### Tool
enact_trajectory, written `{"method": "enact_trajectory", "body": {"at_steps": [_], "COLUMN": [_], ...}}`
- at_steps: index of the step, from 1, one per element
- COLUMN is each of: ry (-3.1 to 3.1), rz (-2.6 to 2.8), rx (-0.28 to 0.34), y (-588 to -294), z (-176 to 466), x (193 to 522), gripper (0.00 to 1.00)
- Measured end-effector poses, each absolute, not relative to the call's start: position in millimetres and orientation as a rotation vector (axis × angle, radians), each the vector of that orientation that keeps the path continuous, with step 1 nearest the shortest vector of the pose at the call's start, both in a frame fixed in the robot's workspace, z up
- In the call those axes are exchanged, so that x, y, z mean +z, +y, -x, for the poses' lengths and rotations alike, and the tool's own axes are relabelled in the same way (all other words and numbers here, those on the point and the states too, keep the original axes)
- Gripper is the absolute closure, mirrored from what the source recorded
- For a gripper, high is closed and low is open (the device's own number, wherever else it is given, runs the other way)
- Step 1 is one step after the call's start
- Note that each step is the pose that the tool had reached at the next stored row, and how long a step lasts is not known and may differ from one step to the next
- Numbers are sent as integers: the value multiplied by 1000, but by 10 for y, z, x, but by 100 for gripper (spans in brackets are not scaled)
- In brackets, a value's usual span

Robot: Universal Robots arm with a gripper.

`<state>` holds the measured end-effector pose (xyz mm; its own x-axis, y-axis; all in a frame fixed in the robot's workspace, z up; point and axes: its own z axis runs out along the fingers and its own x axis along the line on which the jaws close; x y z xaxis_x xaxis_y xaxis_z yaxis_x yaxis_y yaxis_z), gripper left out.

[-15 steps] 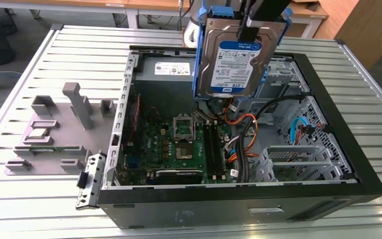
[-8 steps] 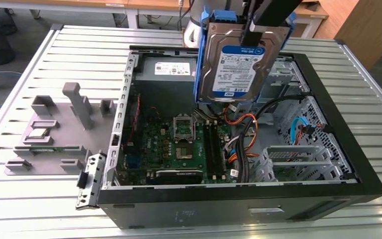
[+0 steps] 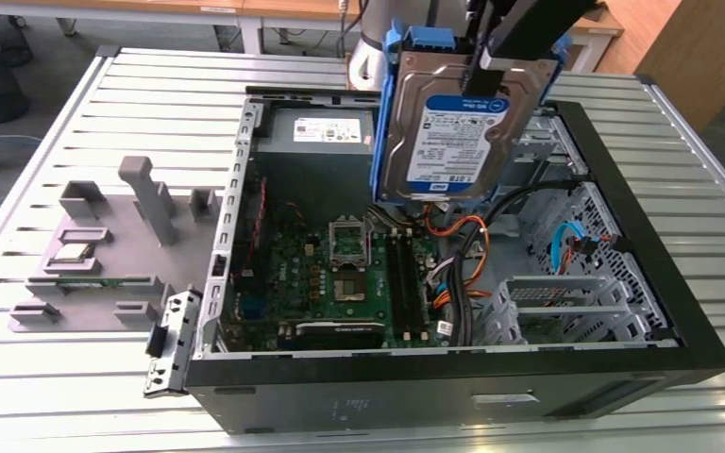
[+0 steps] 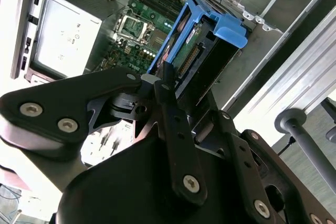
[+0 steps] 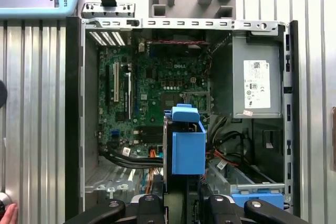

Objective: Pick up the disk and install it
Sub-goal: 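Pick up the disk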

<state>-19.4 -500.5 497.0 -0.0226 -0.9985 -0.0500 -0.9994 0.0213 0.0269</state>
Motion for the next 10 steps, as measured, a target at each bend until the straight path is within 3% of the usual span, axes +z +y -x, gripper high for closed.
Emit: {"method": "enact_trajectory", "body": {"at_steps": [10], "ry": [2233], "rz": [2184], "rx": [85], "y": [-5128], "z": [171], "x": [4969], "gripper": [65]}}
